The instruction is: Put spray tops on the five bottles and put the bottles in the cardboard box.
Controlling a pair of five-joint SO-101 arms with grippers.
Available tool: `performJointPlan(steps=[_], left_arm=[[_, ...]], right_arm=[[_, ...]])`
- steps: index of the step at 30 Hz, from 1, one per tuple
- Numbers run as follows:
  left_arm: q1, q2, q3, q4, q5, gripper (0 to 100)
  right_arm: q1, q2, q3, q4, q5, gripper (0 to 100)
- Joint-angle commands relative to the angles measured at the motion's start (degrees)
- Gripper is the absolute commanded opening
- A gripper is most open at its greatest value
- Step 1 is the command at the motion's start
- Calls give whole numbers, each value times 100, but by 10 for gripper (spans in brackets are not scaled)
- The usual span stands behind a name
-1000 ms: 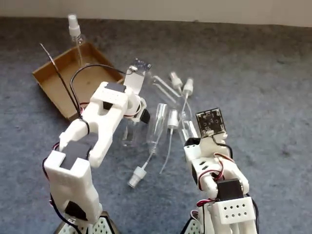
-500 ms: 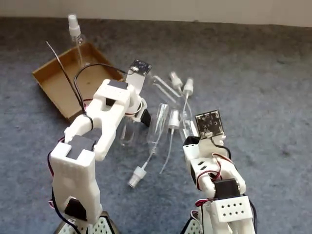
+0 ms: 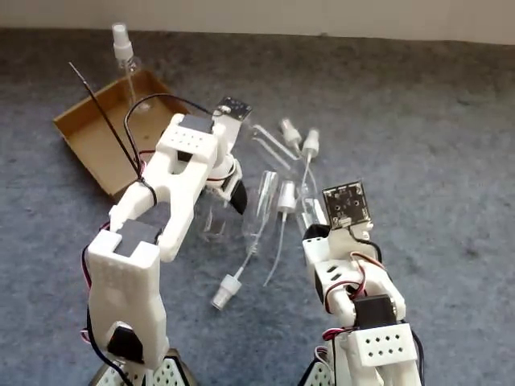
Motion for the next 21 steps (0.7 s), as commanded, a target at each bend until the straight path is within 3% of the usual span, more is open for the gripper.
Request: performJointPlan(steps=[1, 10, 21], left_arm=[[66, -31, -295, 123, 35, 274], [22, -31, -277, 132, 35, 274], [-347, -84, -303, 167, 44, 276]], right_arm=[[66, 40, -40, -119, 53, 18], [-13, 40, -31, -110, 18, 18], [-1965, 40, 444, -136, 26, 18]])
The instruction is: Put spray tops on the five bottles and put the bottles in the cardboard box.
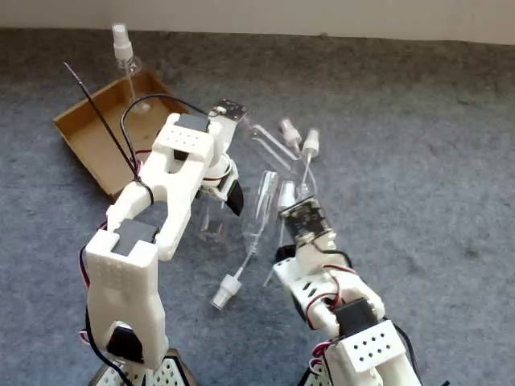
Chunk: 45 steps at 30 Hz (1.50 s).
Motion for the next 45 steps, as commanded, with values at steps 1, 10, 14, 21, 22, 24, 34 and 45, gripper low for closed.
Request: performJointPlan(steps=[1, 10, 14, 21, 22, 24, 34, 45], left_arm=[[-251, -84, -303, 79, 44, 276], [-804, -75, -259, 88, 44, 274], [-901, -40, -251, 88, 44, 274], [-901, -40, -251, 88, 44, 276], [-901, -40, -251, 88, 44, 276], [-901, -40, -251, 88, 44, 276], [-892, -40, -259, 70, 44, 277], [-866, -66, -259, 79, 44, 277]], right_arm=[[-558, 40, -57, -136, 18, 18], [-1974, 40, -75, -136, 18, 18], [-2484, 40, -110, -136, 18, 18], [-3363, 40, -110, -154, 53, 18], [-3424, 40, -110, -251, 53, 18], [-3486, 40, -101, -681, 53, 17], [-3802, 84, 84, -1358, 18, 14], [-3873, 92, 497, -1754, 9, 14]])
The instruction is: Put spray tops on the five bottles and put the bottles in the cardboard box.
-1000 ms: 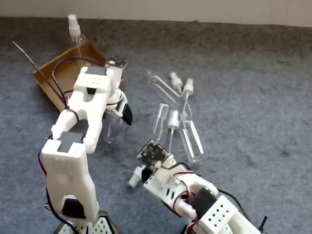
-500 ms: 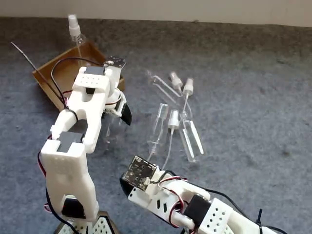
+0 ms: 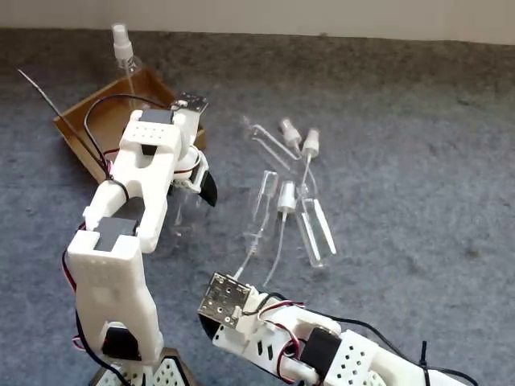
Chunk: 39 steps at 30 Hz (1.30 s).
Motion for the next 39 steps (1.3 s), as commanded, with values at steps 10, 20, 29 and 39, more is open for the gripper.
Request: performJointPlan(steps=[10, 20, 29, 39], left_arm=[[-13, -75, -259, 35, 44, 277], [-13, -75, -259, 44, 62, 277], [-13, -75, -259, 44, 62, 277], [-13, -40, -251, 53, 53, 277]], right_arm=[[136, 40, -13, -760, -352, 14], [523, 101, -40, -822, -360, 14], [585, 2114, -1367, -734, -387, 14], [110, 3433, -1525, -760, -387, 14]])
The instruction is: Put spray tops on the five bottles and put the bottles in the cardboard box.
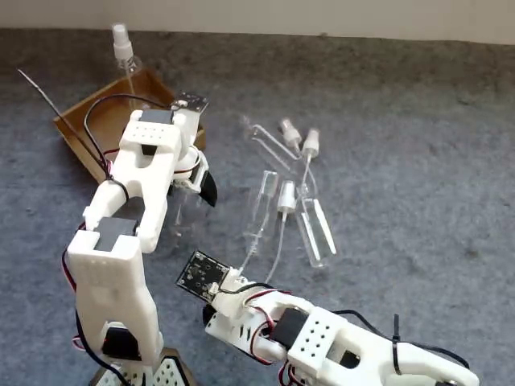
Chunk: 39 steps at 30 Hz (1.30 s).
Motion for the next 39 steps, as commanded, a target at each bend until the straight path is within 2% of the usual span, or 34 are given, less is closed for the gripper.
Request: performJointPlan(steps=[1, 7, 13, 23, 25, 31, 35, 39], left_arm=[[-13, -40, -251, 53, 53, 277], [-22, -40, -251, 53, 62, 277], [-31, -40, -242, 53, 62, 276], [-40, -31, -242, 53, 53, 277], [-40, -31, -242, 53, 53, 277], [-40, -31, -242, 53, 53, 277], [-40, -31, -242, 53, 53, 277], [-57, -40, -242, 53, 53, 277]], right_arm=[[-84, 224, -365, -101, -53, 14], [-75, 822, -338, -927, -53, 14], [-31, 1086, -356, -919, -26, 13], [1490, 1077, -330, -910, 0, 13], [1736, 1077, -338, -804, 237, 13], [1886, 1068, -382, 418, 545, 13], [1982, 1068, -470, 453, 545, 12], [2624, 1068, -505, 444, 545, 12]])
